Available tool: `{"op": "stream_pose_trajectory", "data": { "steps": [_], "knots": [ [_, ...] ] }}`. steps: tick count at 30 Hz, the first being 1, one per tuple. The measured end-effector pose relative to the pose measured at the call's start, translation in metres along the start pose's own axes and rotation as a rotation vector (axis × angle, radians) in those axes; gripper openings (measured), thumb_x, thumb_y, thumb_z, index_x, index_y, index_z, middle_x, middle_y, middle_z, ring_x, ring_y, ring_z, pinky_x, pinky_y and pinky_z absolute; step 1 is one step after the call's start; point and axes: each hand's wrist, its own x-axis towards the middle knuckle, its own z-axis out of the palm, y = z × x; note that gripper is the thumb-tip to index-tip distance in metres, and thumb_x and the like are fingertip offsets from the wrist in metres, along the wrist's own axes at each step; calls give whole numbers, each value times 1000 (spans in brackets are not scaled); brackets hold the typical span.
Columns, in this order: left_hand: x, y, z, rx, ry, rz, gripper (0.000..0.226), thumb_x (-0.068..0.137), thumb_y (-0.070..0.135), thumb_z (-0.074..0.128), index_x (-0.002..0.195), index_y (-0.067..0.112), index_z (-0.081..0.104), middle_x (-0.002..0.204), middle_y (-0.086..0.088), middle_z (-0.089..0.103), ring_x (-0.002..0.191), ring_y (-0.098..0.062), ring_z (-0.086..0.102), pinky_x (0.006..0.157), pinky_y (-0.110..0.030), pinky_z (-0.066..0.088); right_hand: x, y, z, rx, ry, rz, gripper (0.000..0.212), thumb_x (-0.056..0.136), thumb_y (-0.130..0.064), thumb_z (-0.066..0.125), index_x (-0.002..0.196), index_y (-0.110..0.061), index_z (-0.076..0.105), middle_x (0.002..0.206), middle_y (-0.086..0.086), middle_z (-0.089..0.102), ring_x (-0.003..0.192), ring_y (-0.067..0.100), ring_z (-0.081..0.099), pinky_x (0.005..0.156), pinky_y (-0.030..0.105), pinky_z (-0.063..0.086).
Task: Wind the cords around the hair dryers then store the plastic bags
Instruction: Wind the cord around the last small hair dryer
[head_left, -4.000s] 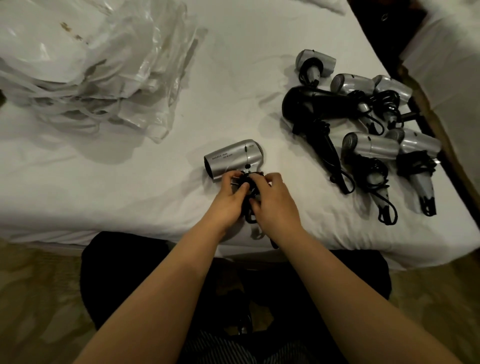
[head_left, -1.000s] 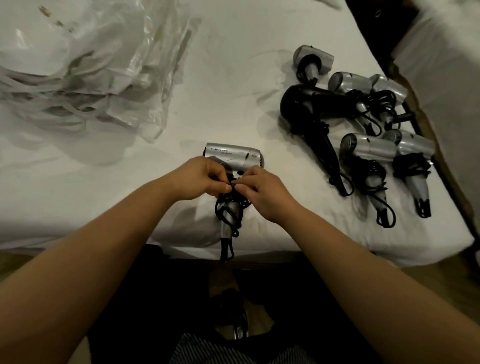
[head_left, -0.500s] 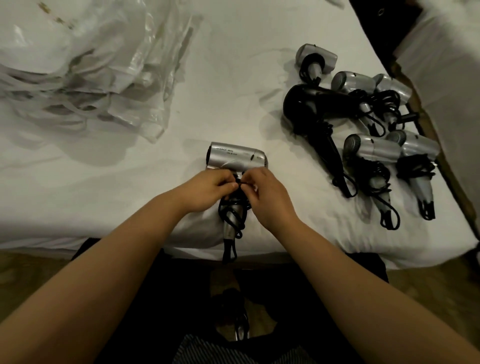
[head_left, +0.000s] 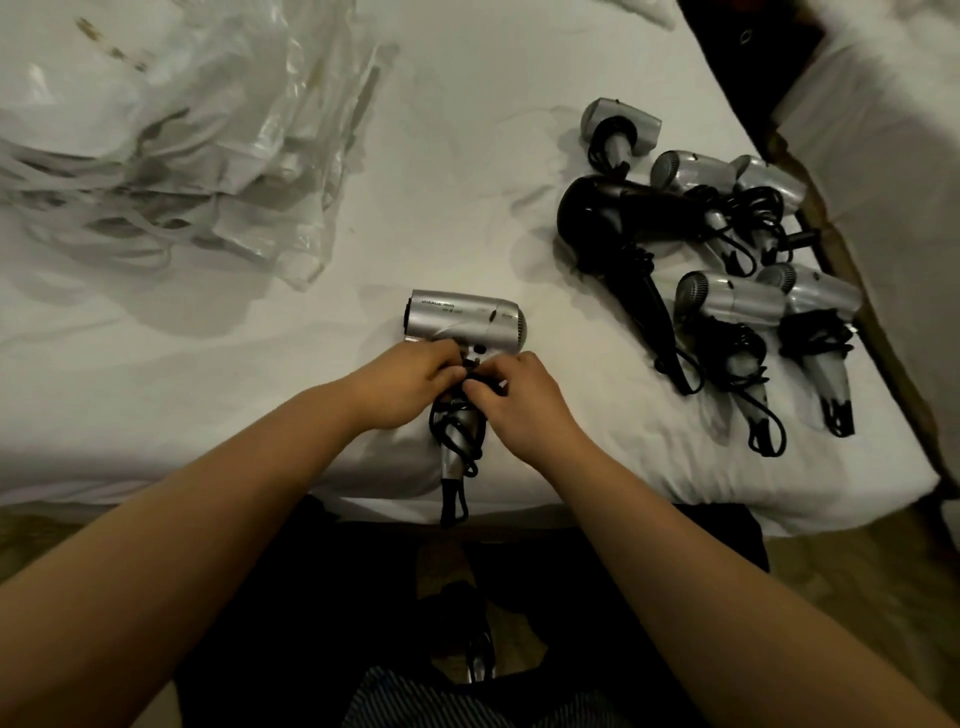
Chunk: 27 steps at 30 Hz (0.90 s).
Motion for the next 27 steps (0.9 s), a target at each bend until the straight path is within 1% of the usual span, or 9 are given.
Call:
{"op": "stream_pose_trajectory", "data": {
  "steps": [4,7,11,15,17,21,23,25,27],
  "knots": [
    [-4,-4,-2,-374,-53,-92,17,96,17,51,80,16,56,74,2,54,65,-4,48,60,-12,36,3,-2,-1,-41,-31,28,32,91,-29,57,117,-11,58,125,9,45,108,22,50,80,21,34],
    [-9,-7,0,-671,-84,-159,7,91,10,57,90,16,58,74,3,55,64,-3,47,62,-19,36,1,-2,0,-79,-60,26,34,91,-24,56,124,-17,58,129,11,46,112,26,51,89,27,40],
    [-14,-12,14,-964,25,-211,16,83,-1,56,90,14,56,77,-1,54,68,-10,47,63,-23,35,0,-4,-1,-104,-58,14,36,90,-20,55,126,-19,57,128,10,45,112,27,51,92,29,41],
    [-11,-15,16,-977,99,-225,25,89,-10,48,91,14,53,83,-9,56,79,-17,53,75,-26,41,-2,-3,-2,-109,-110,-48,37,90,-17,55,128,-18,56,123,8,43,108,24,49,87,23,37],
    [-10,-13,16,-1005,104,-210,23,90,-9,49,91,14,52,79,-6,56,75,-11,57,73,-20,46,-1,4,-4,-36,-156,-52,36,89,-14,58,125,-17,57,122,5,43,103,20,49,86,20,36],
    [-11,-1,30,-1055,220,-203,22,90,-4,52,86,18,50,65,10,58,65,-3,58,67,-18,46,-1,14,-12,389,-232,104,18,85,0,61,95,-14,62,110,3,47,96,18,54,85,25,43],
    [-13,3,40,-1038,353,-240,21,90,1,55,87,21,50,74,0,59,75,-13,60,72,-25,50,-2,14,-11,604,-254,159,20,86,3,58,84,-16,60,99,2,53,87,15,56,79,24,44],
    [-15,5,49,-927,490,-284,19,90,8,59,90,25,51,86,-13,58,81,-22,59,76,-30,51,-2,13,-6,728,-236,210,16,91,-6,56,83,-19,60,95,1,59,90,13,57,79,24,43],
    [-15,10,54,-760,598,-317,16,89,13,62,92,24,52,95,-11,54,82,-15,57,74,-16,47,2,13,-1,674,-137,211,14,92,-12,56,81,-20,61,88,-2,60,89,14,57,75,23,43]
  ]
}}
